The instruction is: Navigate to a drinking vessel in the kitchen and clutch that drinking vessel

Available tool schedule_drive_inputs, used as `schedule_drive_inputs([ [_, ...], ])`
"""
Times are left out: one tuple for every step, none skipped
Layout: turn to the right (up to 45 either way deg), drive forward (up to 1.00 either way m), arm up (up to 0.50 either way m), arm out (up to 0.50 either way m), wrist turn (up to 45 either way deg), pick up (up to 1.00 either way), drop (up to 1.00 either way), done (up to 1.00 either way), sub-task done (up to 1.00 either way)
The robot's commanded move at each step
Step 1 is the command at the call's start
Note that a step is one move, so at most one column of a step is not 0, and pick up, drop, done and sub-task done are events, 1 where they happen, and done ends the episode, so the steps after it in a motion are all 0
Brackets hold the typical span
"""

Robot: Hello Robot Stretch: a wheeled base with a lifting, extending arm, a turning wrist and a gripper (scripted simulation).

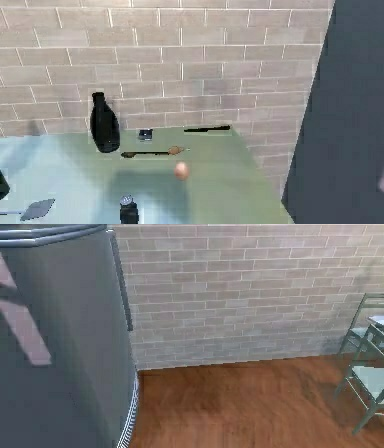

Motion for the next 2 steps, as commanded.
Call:
schedule_drive_inputs([
  [-45.0,0.0,0.0,0.0,0.0,0.0,0.0,0.0,0.0],
  [-45.0,0.0,0.0,0.0,0.0,0.0,0.0,0.0,0.0],
])
